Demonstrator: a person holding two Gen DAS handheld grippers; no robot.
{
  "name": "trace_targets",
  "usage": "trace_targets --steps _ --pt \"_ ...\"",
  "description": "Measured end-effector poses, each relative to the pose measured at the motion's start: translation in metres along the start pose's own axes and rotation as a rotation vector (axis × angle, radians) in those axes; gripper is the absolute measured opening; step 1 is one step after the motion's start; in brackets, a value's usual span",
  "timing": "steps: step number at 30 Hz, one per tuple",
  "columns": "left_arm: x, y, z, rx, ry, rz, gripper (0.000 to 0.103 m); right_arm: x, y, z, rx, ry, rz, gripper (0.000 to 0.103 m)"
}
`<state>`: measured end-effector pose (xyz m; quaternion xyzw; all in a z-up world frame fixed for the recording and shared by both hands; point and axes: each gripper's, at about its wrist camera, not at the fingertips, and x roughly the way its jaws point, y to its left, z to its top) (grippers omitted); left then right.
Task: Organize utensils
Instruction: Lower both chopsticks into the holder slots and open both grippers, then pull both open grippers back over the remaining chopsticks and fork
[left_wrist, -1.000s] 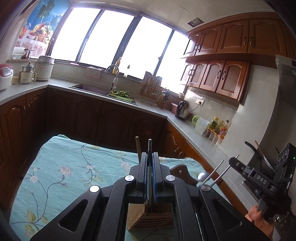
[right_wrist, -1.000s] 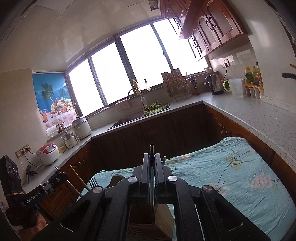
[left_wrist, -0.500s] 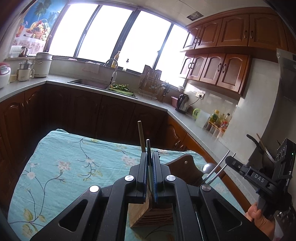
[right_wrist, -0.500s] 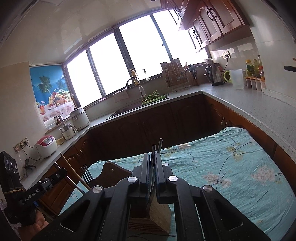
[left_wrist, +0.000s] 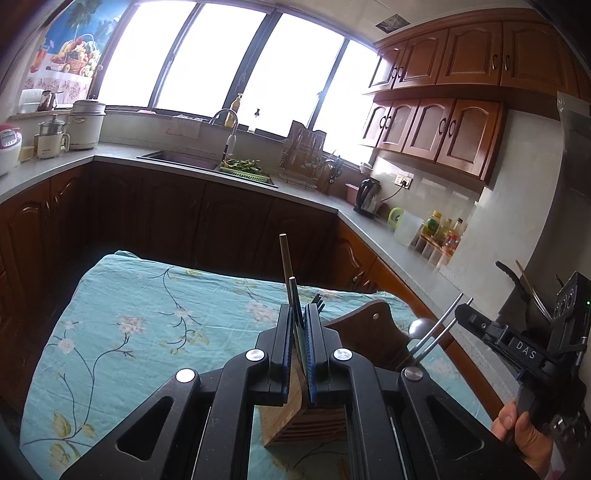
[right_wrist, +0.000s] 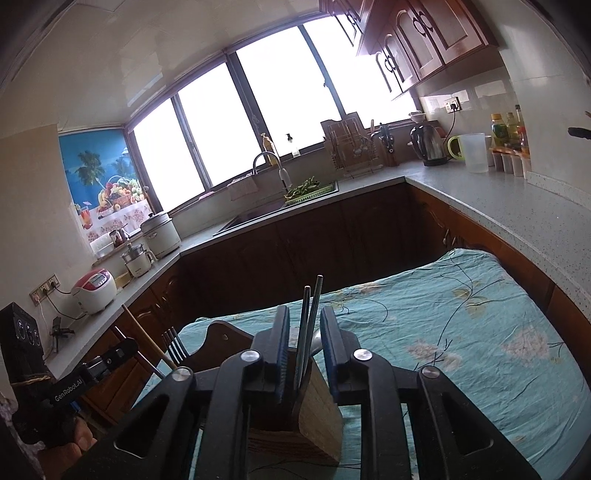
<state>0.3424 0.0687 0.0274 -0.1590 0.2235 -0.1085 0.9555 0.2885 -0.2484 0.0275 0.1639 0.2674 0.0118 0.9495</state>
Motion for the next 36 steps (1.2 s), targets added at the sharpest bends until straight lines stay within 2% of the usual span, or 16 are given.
trace_targets --steps 1,2,3,4,5,7,9,11,16,20,28,36 --pt "-0.001 -0.001 0.001 -0.004 0.002 0.000 0.016 -0.003 0.000 -0.001 0.005 -0.010 0.000 0.049" --pt "-0.002 -0.002 0.000 -0.010 -0.001 0.010 0.023 -0.008 0.000 -0.001 0.006 -0.025 -0.006 0.059" --pt "-0.006 -0.002 -0.001 -0.014 -0.006 0.020 0.031 -0.013 -0.001 0.000 0.003 -0.041 -0.010 0.060" --pt "-0.009 -0.002 -0.001 -0.014 -0.013 0.022 0.035 -0.017 0.000 -0.001 0.000 -0.051 -0.009 0.060" --pt "-0.012 -0.002 -0.001 -0.014 -0.015 0.025 0.038 -0.020 0.000 0.000 0.000 -0.055 -0.005 0.065" --pt "-0.020 -0.003 -0.003 -0.021 -0.012 0.042 0.058 -0.027 -0.001 -0.002 0.006 -0.061 0.007 0.076" --pt "-0.031 -0.003 -0.008 -0.021 -0.025 0.048 0.067 -0.035 -0.002 -0.002 0.009 -0.072 0.013 0.081" --pt "-0.041 -0.006 -0.013 -0.021 -0.028 0.071 0.078 -0.044 -0.003 -0.005 0.017 -0.073 0.027 0.091" --pt "-0.070 -0.011 -0.031 -0.022 -0.015 0.074 0.080 -0.065 -0.006 -0.018 0.012 -0.070 0.040 0.097" --pt "-0.096 -0.016 -0.050 -0.015 0.001 0.089 0.080 -0.078 -0.008 -0.037 -0.015 -0.043 0.011 0.097" --pt "-0.134 -0.027 -0.090 -0.010 0.098 0.086 0.080 -0.111 -0.026 -0.078 -0.001 0.031 -0.034 0.097" --pt "-0.148 -0.034 -0.108 -0.011 0.173 0.072 0.080 -0.137 -0.044 -0.109 0.036 0.092 -0.079 0.097"
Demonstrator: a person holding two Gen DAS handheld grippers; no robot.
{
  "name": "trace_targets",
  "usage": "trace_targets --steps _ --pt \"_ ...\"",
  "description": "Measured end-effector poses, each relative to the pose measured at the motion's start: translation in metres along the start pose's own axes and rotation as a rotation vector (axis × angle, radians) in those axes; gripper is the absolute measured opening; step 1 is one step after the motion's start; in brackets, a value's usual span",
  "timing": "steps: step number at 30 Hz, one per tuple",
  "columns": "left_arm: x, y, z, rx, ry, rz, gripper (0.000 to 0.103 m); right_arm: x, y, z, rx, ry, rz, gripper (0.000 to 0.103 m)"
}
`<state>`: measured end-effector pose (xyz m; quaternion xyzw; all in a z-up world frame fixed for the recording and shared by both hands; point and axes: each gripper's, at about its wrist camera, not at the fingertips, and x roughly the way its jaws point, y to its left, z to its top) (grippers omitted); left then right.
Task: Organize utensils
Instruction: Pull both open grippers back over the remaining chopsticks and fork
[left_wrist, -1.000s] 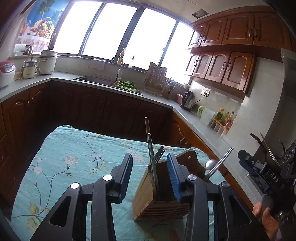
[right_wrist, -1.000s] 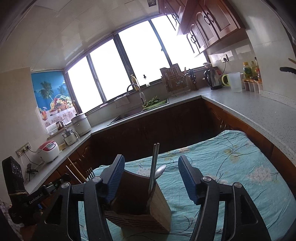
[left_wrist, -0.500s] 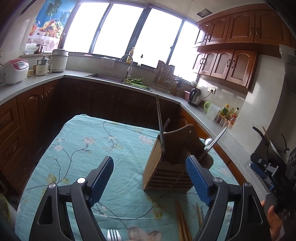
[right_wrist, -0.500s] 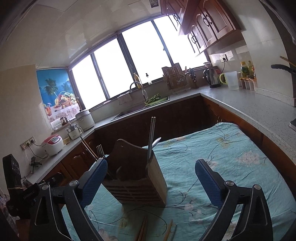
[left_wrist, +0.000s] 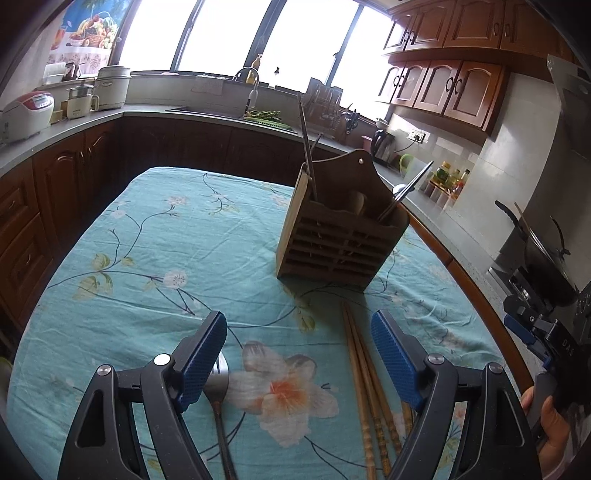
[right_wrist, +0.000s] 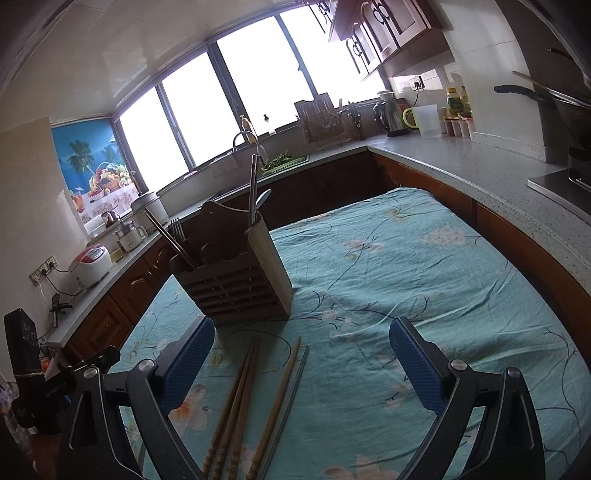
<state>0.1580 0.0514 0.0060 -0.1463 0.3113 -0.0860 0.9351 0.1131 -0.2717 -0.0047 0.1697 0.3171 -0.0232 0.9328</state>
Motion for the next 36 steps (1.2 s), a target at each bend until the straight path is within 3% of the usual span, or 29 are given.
trace_targets --steps 18,29,36 --pt "0.024 -0.014 -0.010 0.027 0.139 0.015 0.080 0.015 -0.001 -0.029 -0.012 0.102 -0.012 0.097" --pt "0.097 -0.049 0.001 0.152 0.252 0.038 0.079 0.016 -0.021 -0.022 0.039 0.094 -0.051 0.088" --pt "0.150 -0.068 -0.005 0.246 0.342 0.093 0.066 0.020 -0.029 -0.017 0.060 0.097 -0.055 0.087"
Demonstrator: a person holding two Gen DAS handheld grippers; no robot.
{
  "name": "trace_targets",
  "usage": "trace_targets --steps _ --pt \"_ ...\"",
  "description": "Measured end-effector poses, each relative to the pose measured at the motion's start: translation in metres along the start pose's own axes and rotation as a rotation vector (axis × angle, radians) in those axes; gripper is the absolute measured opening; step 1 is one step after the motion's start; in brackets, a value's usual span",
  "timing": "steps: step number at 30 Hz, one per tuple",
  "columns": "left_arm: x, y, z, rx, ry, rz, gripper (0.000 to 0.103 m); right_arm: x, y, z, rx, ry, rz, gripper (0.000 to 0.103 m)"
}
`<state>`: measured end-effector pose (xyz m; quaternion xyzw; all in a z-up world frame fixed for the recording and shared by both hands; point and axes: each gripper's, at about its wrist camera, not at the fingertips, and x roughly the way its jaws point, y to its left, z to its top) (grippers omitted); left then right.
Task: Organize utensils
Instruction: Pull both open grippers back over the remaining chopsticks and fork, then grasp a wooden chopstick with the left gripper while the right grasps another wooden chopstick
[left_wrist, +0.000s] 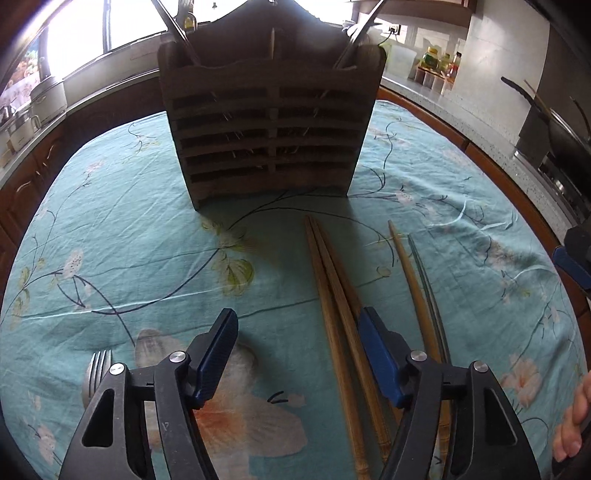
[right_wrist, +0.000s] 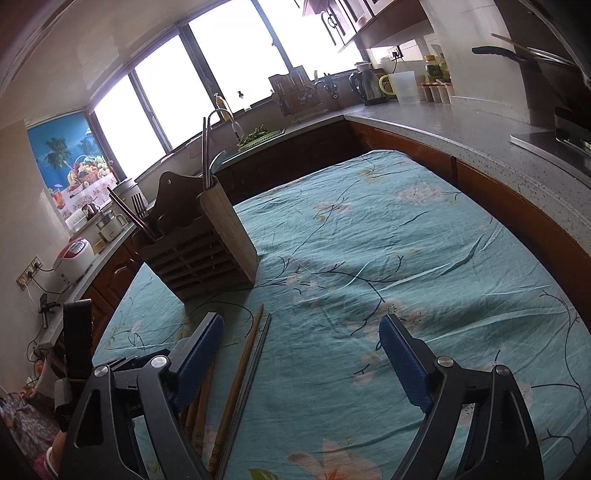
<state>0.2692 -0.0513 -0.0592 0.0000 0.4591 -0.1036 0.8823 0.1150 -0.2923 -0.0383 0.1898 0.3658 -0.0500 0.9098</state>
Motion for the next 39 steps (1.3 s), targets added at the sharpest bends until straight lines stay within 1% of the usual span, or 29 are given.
trace_targets --steps 1,3,5,6,12,13,14,15,17,19,22,24,26,29,31,33,34,35,37,39 --pt "0.001 -0.002 0.001 0.005 -0.024 0.007 0.066 0.001 0.000 0.000 0.004 0.001 0.002 0.087" --pt "0.006 -0.005 0.001 0.026 -0.023 0.024 0.065 0.004 0.000 0.001 0.006 0.007 0.003 0.085" --pt "0.007 -0.006 -0.004 0.058 -0.032 0.058 0.057 0.007 0.003 0.002 0.005 0.014 0.009 0.084" --pt "0.003 -0.007 -0.010 0.070 -0.038 0.063 0.057 0.008 0.005 0.002 0.003 0.016 0.013 0.084" --pt "-0.026 0.015 -0.044 0.067 -0.015 0.037 0.055 0.018 0.018 0.000 -0.029 0.039 0.036 0.084" --pt "-0.031 0.019 -0.048 0.055 -0.012 0.023 0.055 0.020 0.021 -0.001 -0.036 0.044 0.039 0.080" --pt "-0.036 0.023 -0.049 0.037 -0.018 -0.001 0.055 0.023 0.024 -0.002 -0.042 0.051 0.045 0.073" --pt "-0.041 0.027 -0.049 0.017 -0.034 -0.020 0.055 0.027 0.027 -0.003 -0.048 0.062 0.051 0.069" --pt "-0.049 0.034 -0.042 -0.014 -0.065 -0.026 0.055 0.036 0.035 -0.005 -0.062 0.092 0.067 0.049" --pt "-0.049 0.040 -0.032 -0.035 -0.078 -0.024 0.055 0.046 0.046 -0.007 -0.079 0.126 0.095 0.039" --pt "-0.044 0.046 -0.018 -0.052 -0.089 -0.008 0.055 0.064 0.062 -0.012 -0.111 0.178 0.127 0.037" --pt "-0.038 0.052 -0.009 -0.065 -0.084 -0.005 0.055 0.078 0.072 -0.015 -0.129 0.216 0.139 0.032" --pt "-0.031 0.057 -0.002 -0.080 -0.077 -0.001 0.054 0.092 0.080 -0.018 -0.154 0.252 0.138 0.027" --pt "-0.021 0.067 0.006 -0.097 -0.065 -0.009 0.054 0.111 0.090 -0.021 -0.185 0.295 0.133 0.025" --pt "-0.015 0.071 0.011 -0.095 -0.057 -0.015 0.054 0.122 0.095 -0.022 -0.208 0.313 0.125 0.025" --pt "-0.005 0.071 0.016 -0.086 -0.047 -0.006 0.054 0.130 0.098 -0.023 -0.232 0.325 0.112 0.023" --pt "0.002 0.070 0.019 -0.078 -0.037 -0.005 0.054 0.131 0.100 -0.022 -0.252 0.321 0.099 0.018" --pt "0.008 0.069 0.022 -0.068 -0.022 0.001 0.053 0.131 0.101 -0.021 -0.269 0.324 0.081 0.011" --pt "0.023 0.066 0.028 -0.050 0.005 0.006 0.046 0.130 0.094 -0.018 -0.247 0.332 0.084 0.006" --pt "0.029 0.063 0.031 -0.028 -0.006 0.012 0.046 0.128 0.086 -0.017 -0.216 0.338 0.102 0.006"
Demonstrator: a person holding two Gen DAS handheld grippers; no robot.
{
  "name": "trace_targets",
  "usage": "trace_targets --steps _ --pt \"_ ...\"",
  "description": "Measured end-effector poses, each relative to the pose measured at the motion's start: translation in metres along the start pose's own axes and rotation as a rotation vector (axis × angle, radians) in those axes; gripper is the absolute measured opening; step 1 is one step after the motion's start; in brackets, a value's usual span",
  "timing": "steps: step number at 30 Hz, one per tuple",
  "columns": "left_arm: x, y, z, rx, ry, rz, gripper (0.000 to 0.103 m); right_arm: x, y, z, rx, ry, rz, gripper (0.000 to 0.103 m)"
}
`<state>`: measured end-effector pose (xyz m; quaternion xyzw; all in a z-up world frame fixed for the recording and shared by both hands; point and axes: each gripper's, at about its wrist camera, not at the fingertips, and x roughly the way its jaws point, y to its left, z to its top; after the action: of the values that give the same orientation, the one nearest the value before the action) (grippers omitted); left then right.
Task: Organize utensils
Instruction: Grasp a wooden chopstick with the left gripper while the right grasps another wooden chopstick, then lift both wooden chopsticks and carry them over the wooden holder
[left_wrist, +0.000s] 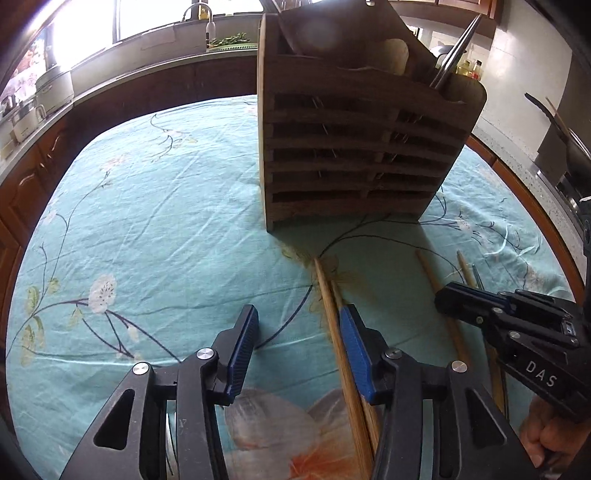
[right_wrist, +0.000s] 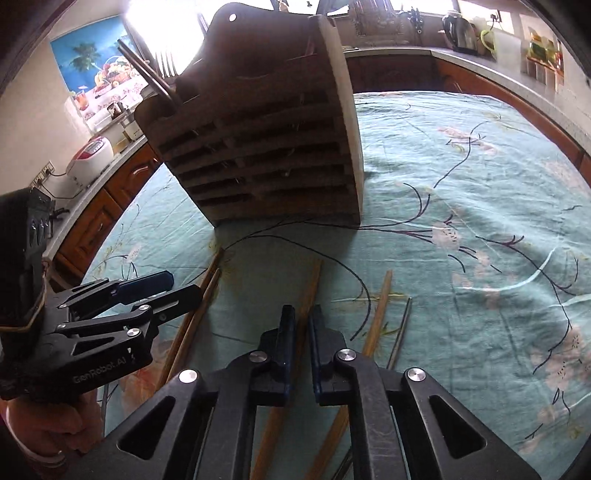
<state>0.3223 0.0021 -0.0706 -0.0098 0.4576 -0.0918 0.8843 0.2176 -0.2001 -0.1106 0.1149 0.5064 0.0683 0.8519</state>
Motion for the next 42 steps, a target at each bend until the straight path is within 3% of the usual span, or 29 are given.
trace_targets --steps 14,17,19,21,25,34,42 --pt "0.010 -0.005 0.003 0.087 0.002 0.038 0.043 0.007 0.004 0.010 -0.041 0.011 -0.026 0.007" --pt "0.012 -0.008 0.004 0.093 -0.009 0.030 0.033 0.010 0.010 0.013 -0.079 0.016 -0.048 0.007" --pt "0.012 -0.011 0.003 0.101 -0.014 0.017 0.017 0.012 0.014 0.013 -0.105 0.009 -0.063 0.007" --pt "0.013 -0.012 0.003 0.102 -0.017 0.007 0.008 0.012 0.017 0.012 -0.119 0.007 -0.075 0.008" --pt "0.008 -0.003 0.000 0.042 -0.013 -0.053 0.003 0.007 0.010 0.013 -0.064 0.007 -0.027 0.007" --pt "-0.063 0.020 -0.016 -0.081 -0.143 -0.173 0.003 -0.053 0.012 0.010 0.001 -0.112 0.088 0.006" --pt "-0.135 0.032 -0.035 -0.111 -0.265 -0.221 0.003 -0.104 0.023 0.012 -0.008 -0.215 0.116 0.006"
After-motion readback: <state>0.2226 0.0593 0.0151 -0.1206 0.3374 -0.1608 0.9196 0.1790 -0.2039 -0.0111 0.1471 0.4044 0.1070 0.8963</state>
